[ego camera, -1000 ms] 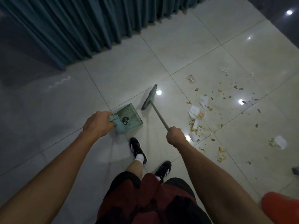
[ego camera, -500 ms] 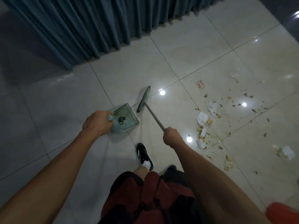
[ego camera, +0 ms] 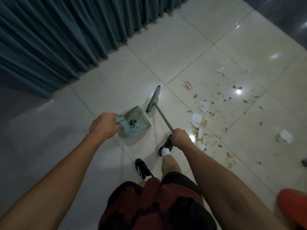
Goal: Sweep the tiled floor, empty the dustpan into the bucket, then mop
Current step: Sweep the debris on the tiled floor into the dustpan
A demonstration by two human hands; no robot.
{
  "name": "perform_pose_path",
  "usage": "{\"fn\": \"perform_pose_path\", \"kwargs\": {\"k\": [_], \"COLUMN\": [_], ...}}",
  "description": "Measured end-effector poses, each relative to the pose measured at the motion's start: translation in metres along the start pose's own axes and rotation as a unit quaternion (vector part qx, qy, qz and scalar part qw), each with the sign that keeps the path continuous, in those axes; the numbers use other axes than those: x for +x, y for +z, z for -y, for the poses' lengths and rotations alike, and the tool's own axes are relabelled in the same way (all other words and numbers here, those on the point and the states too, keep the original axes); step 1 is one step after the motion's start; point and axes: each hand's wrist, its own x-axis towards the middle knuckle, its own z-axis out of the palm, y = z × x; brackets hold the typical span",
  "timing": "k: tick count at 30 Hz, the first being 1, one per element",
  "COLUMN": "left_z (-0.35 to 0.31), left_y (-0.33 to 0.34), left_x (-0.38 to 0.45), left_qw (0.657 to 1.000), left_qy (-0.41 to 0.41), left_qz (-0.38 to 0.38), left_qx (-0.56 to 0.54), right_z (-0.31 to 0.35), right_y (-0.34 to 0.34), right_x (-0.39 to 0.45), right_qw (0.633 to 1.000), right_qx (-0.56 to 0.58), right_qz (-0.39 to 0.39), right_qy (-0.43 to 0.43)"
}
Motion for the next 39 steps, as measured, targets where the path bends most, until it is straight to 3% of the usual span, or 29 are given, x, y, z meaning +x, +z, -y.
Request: {"fn": "perform_pose_path", "kwargs": {"k": [12,19,30,39], "left_z": [-0.168,-0.234,-0.308,-0.327], "left_y": [-0.043,-0.054,-0.059,-0.071], "left_x": [0.118,0.164,0.220,0.261], "left_qw": [0.996,0.990,0.963,0.911], "left_qy": [0.059,0.099,0.206,0.336], "left_qz": [0.012,0.010,0.042,0.091], "left_qx": [0.069,0.100,0.169,0.220], "right_z": [-0.032,-0.046,-0.085,-0.061], "right_y": [-0.155,-0.217,-0.215,-0.181], "right_x": [0.106,0.142,0.128,0.083], "right_qw": [0.993,0.992,0.978,0.938], "right_qx": [0.115,0.118,0.133,0.201], "right_qz": [0.002,0.012,0.019,-0.013], "right_qy": [0.038,0.051,0.157,0.283]}}
